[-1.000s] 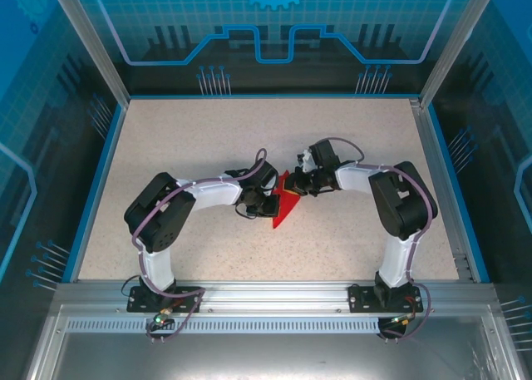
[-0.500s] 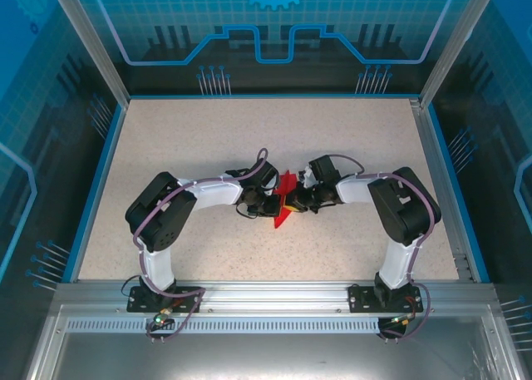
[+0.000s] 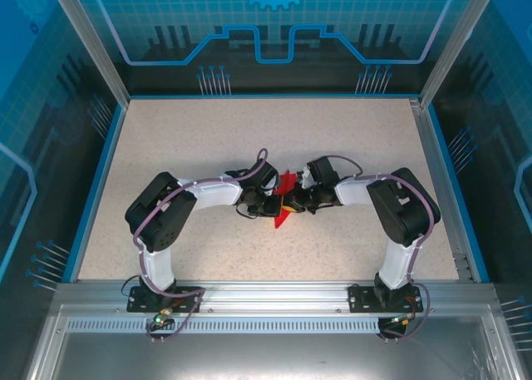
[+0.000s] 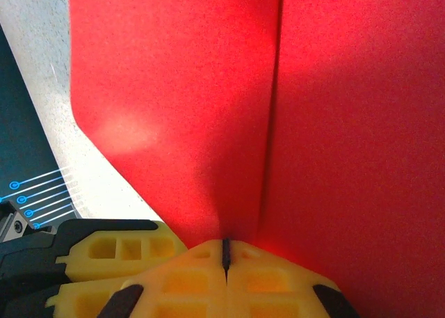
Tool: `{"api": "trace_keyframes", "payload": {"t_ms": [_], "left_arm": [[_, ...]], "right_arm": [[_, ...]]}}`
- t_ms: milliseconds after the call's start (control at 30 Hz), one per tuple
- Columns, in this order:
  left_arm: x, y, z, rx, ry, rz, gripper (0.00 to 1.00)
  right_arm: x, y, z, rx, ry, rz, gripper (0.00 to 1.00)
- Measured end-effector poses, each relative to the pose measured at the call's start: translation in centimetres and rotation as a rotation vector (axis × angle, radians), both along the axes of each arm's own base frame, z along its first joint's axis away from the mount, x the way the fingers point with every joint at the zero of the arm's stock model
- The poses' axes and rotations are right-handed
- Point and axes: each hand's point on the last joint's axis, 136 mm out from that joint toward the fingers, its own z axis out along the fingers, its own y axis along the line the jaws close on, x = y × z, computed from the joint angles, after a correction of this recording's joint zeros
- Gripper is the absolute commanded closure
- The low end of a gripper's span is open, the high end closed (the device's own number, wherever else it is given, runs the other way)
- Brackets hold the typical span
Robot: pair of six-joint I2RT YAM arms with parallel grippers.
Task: Fold a paper plane with a square sheet of paper (pick it up from the middle)
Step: Fourth fold the wing at the center of the table.
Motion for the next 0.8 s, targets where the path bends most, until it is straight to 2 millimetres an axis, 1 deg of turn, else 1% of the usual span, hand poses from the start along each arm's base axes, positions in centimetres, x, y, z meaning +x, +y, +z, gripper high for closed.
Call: {"api": "trace_keyframes", "payload": {"t_ms": [267, 500, 600, 800], "left_arm": [[0.0, 0.0, 0.0, -0.004, -0.005, 0.000, 0.90], [0.0, 0.0, 0.0, -0.012, -0.015, 0.000, 0.87], [-0.1, 0.0, 0.1, -0.016, -0.019, 0.000, 0.82], [-0.2, 0.1, 0.2, -0.016, -0.018, 0.002, 0.77]], "right_arm": [[-0.1, -0.2, -0.4, -0.024, -0.015, 0.014, 0.98], [-0.2, -0.4, -1.0, -0.067, -0.052, 0.043, 0.99], [-0.2, -0.5, -1.1, -0.082, -0.068, 0.062, 0.99], [-0.3, -0.5, -1.1, -0.091, -0.082, 0.083, 0.99]]}}
